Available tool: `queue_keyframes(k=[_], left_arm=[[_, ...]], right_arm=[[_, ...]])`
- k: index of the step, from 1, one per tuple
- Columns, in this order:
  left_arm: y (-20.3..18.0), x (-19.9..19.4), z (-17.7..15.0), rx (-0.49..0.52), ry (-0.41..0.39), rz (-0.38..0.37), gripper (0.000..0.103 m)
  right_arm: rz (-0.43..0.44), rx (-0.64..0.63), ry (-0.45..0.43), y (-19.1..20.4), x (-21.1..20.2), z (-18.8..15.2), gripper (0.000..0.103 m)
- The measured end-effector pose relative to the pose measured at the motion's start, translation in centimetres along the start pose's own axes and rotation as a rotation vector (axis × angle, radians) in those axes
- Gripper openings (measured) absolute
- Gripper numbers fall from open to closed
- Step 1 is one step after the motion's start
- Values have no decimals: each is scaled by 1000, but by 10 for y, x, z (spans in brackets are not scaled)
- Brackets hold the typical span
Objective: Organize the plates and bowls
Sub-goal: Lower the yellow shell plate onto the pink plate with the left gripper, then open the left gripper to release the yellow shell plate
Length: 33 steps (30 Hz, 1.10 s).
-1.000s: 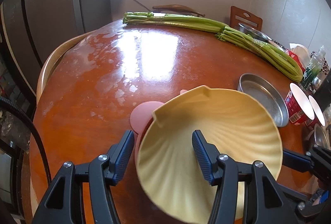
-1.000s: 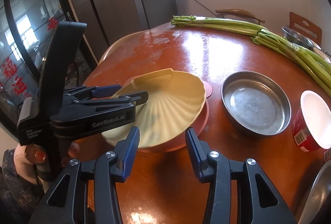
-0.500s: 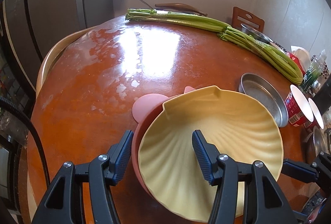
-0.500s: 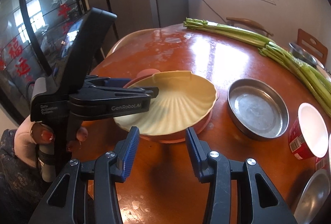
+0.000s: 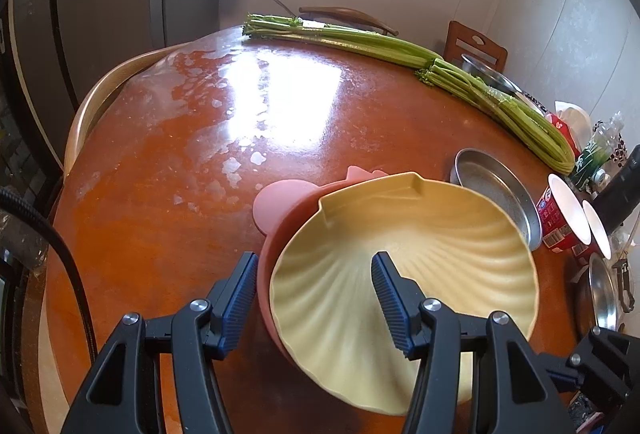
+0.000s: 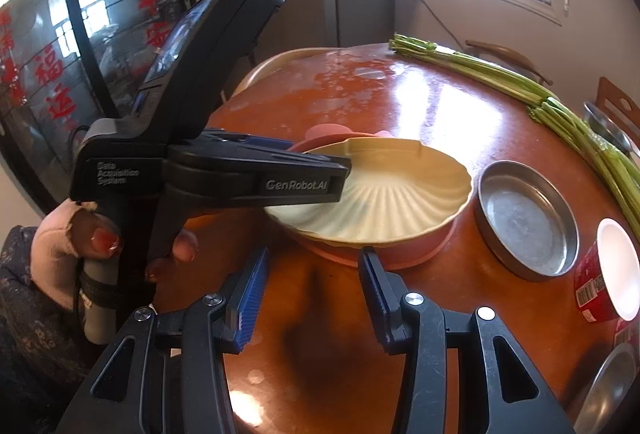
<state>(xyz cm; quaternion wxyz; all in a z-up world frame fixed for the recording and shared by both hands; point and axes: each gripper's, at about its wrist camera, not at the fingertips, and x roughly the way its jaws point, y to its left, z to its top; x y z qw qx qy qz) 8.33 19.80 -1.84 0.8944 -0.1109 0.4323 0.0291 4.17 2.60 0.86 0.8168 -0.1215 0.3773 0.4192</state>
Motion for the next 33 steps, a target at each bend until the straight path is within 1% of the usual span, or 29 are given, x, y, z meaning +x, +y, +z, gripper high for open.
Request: queue_keyframes(k=[4, 7, 10, 19, 27, 33], left_arm=[[0, -5, 0, -2, -7, 8, 58], [-1, -8, 0, -3, -10, 11, 58], [-3, -14, -1, 2, -19, 15, 58], [-18, -38, -2, 30, -64, 13, 58], [-40, -57, 0, 64, -97, 5, 58], [-65, -68, 8, 114, -118, -1, 58]], right_arm=[[28, -12, -6, 3, -5, -3, 48], [25, -10, -13, 3, -9, -5, 48], [17, 4, -16, -1, -12, -6, 48], [-27, 51, -79, -16, -36, -6, 48], [-53, 97, -131, -31, -58, -9, 48], [-82, 173, -180, -52, -80, -16, 49]])
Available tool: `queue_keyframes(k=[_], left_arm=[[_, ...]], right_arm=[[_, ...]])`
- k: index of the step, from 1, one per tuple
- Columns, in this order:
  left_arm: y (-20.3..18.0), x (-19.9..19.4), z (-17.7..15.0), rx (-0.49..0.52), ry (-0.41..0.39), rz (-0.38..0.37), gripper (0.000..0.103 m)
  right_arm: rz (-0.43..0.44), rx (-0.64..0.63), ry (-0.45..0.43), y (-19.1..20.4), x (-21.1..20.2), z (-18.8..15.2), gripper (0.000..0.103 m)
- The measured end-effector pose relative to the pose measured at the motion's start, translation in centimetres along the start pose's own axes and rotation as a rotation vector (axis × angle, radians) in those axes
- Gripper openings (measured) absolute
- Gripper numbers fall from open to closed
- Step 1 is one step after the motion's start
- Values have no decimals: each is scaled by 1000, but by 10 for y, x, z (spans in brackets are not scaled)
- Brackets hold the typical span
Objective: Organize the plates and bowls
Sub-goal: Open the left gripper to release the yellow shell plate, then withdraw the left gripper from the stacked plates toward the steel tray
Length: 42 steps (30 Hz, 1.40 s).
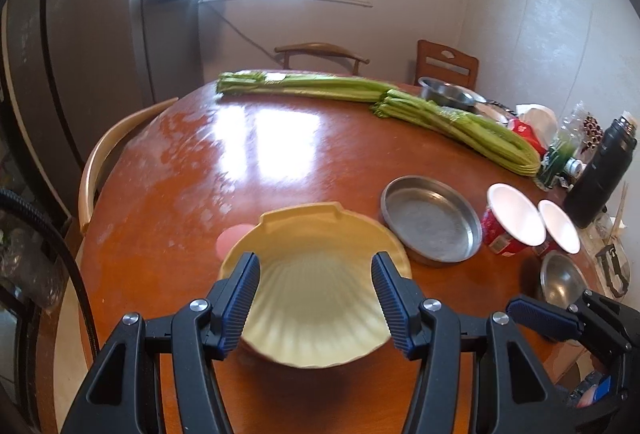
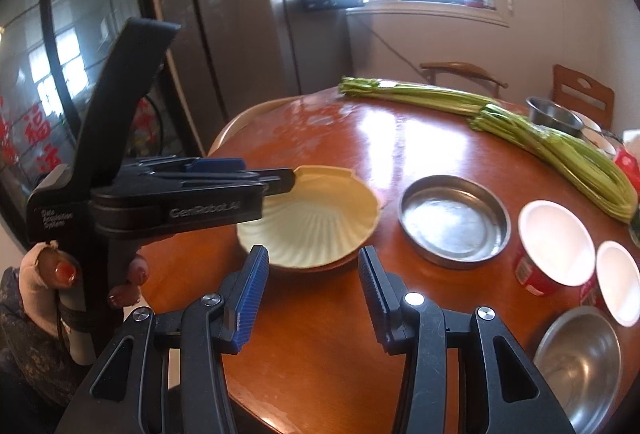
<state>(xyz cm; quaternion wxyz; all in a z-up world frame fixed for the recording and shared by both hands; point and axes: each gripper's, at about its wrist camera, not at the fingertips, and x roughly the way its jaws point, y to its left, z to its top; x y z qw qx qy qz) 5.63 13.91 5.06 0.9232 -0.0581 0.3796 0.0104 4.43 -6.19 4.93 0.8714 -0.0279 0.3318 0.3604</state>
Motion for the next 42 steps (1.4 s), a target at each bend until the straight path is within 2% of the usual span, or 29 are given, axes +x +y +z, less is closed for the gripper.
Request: queue_keyframes(k=[6, 10, 19, 30, 42], left_arm=[[-31, -9, 16, 58, -30, -21, 58], [-49, -9, 25, 86, -31, -50, 58], [-81, 6, 41, 151, -9, -63, 58], [-89, 49, 58, 186, 78, -85, 58], [-85, 111, 69, 214, 194, -78, 58]], right_arm=[[-73, 76, -75, -29, -27, 0, 53], [-93, 132, -91, -47, -38, -2, 54], [-130, 224, -96, -80, -47, -4, 54], [-130, 298, -38, -94, -20, 1, 54], [-143, 398, 74, -114, 26, -2, 55]])
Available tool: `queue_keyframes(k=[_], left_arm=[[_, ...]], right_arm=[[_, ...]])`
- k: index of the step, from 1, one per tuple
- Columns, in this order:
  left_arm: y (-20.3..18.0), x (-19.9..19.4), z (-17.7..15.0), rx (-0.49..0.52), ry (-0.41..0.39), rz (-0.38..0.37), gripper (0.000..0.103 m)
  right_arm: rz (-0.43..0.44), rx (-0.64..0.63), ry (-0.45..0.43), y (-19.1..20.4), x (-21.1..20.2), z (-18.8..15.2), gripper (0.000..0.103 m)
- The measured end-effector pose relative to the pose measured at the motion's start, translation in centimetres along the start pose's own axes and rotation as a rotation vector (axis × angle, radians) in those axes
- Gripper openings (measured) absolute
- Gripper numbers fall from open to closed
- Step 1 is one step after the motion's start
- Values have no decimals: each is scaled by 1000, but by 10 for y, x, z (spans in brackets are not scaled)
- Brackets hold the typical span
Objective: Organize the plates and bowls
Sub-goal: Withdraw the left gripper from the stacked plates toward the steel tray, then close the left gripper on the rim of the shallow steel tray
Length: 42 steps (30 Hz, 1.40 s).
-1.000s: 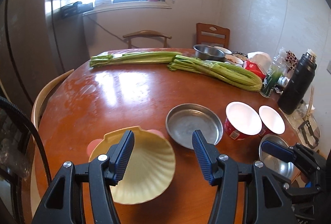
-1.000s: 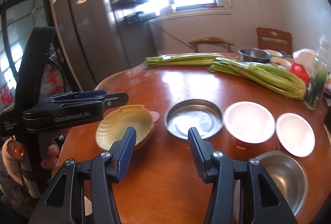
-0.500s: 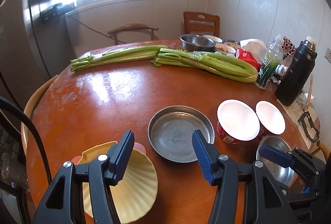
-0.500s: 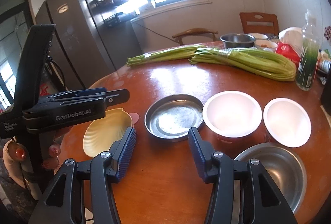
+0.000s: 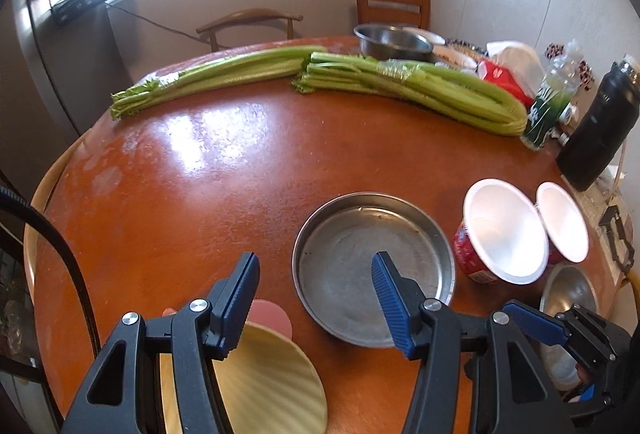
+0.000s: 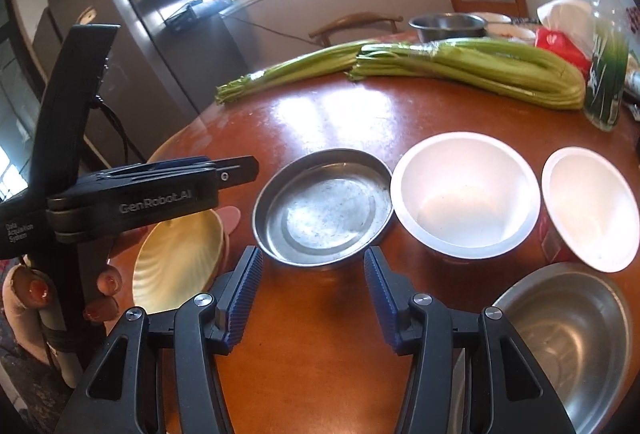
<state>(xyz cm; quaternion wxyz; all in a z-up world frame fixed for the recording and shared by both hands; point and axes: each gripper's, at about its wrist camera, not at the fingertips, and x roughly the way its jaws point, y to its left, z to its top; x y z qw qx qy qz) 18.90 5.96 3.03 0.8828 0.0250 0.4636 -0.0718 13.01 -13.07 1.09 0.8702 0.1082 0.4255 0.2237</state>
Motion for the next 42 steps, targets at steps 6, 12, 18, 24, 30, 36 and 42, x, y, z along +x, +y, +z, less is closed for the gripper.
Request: queue_keyframes(k=[6, 12, 18, 24, 30, 36, 42], left_arm=[[2, 26, 5, 1, 53, -24, 58], [8, 39, 7, -12, 67, -26, 58], [9, 47, 7, -10, 80, -34, 58], [12, 59, 6, -27, 109, -38, 58], [13, 68, 4, -25, 130, -26, 58], [11, 76, 2, -4, 151, -9, 58], [9, 83, -1, 0, 166, -16, 57]], right_arm=[[-22, 31, 36, -4, 14, 2, 55], [-38, 29, 59, -3, 25, 4, 55], [-44, 48, 76, -4, 36, 5, 55], [-68, 62, 97, -8, 47, 6, 55], [-82, 69, 106, -11, 56, 8, 55], [-82, 81, 120, -15, 67, 9, 55], [-82, 44, 101, -14, 71, 9, 55]])
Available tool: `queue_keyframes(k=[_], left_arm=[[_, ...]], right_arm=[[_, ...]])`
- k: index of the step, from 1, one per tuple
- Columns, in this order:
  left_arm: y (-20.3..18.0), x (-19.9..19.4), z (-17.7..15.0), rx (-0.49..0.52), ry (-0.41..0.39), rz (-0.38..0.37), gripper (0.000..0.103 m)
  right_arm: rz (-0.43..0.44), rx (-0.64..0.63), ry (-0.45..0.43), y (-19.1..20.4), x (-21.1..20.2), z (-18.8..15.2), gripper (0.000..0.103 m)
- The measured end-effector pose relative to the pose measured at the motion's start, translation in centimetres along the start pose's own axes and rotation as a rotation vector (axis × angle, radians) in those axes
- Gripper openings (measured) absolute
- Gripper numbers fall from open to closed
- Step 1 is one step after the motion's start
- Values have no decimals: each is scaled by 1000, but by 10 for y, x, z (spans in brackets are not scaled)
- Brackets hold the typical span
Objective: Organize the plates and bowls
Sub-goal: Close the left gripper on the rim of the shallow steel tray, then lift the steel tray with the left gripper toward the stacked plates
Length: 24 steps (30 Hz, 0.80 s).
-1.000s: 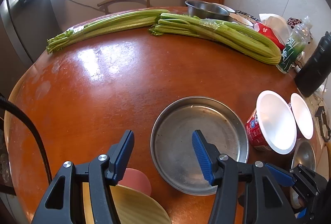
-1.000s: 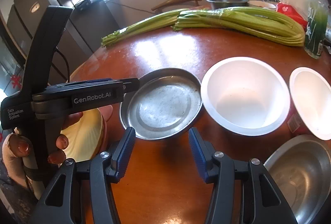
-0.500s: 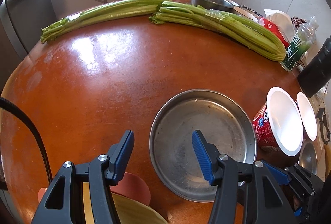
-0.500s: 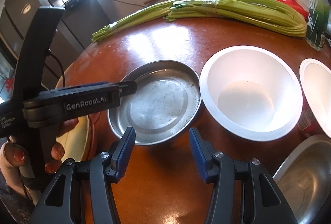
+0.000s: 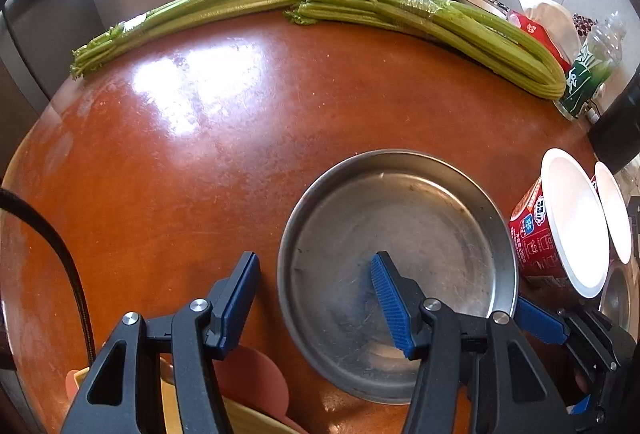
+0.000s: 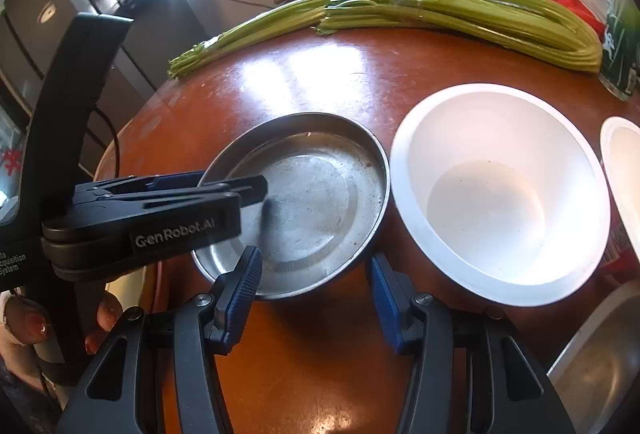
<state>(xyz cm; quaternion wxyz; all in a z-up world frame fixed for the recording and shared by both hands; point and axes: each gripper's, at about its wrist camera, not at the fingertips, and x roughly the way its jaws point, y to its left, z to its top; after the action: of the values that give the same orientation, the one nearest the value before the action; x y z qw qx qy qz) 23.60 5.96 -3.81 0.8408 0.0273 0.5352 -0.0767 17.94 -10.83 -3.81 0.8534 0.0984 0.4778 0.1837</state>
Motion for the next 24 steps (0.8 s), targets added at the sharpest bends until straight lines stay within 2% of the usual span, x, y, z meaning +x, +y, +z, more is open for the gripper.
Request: queue_keyframes(k=[2, 6, 17, 24], left_arm=[[-2, -1, 0, 9, -3, -4, 50], [-4, -2, -2, 23, -10, 8, 47], [-2, -24, -3, 18, -65, 7, 47], [1, -50, -7, -1, -120, 2, 47]], right_arm=[[-2, -14, -4, 2, 0, -1, 55], [-9, -28, -14, 4, 1, -3, 56], [25, -32, -51, 6, -18, -3, 56], [44, -58, -85, 17, -38, -6, 56]])
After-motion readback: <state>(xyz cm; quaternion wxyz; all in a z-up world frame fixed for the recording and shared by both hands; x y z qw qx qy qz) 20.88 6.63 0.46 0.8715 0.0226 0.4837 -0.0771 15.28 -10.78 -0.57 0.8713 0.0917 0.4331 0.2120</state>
